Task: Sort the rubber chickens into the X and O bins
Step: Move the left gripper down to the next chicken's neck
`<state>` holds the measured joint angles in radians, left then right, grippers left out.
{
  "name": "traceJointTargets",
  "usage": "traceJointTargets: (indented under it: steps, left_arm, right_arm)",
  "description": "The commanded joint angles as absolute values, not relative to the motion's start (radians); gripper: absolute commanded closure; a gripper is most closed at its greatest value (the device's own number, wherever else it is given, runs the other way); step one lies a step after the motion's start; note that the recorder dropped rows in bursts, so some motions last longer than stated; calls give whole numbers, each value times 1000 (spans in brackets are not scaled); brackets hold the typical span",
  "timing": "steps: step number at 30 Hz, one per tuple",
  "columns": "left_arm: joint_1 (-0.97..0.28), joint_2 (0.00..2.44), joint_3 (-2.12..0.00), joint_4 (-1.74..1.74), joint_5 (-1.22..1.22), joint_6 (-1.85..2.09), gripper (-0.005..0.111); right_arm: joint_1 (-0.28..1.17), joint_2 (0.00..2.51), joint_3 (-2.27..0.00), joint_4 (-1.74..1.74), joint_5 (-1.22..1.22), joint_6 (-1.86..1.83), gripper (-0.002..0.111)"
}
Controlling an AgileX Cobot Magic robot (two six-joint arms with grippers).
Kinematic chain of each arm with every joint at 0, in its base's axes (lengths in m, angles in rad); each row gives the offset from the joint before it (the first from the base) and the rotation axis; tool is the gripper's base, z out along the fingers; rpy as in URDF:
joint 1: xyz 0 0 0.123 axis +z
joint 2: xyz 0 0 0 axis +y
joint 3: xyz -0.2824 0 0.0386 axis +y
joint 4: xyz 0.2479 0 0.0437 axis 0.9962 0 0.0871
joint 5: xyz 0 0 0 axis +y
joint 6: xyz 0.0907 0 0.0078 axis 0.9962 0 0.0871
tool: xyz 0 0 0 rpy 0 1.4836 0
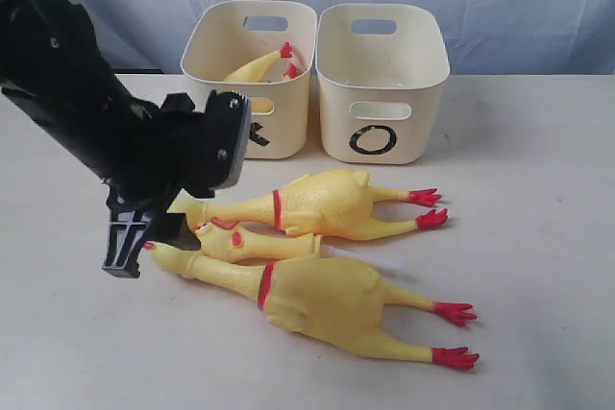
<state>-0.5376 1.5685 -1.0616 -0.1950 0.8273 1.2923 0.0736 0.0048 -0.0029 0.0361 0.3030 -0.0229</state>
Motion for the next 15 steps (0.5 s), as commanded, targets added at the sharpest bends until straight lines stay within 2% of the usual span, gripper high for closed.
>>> traceJointTargets:
  steps: [1, 9, 15]
  left_arm:
    - [-545, 1610, -1048, -221, 753, 1470, 53]
    - [-545, 1695, -1048, -429, 617, 1662, 53]
    - [-545, 1784, -1048, -459, 537, 1664, 53]
  right_arm:
    - [70, 0, 0, 39, 291, -25, 108]
    - [70, 0, 0, 39, 291, -25, 108]
    - [70, 0, 0, 39, 291, -25, 108]
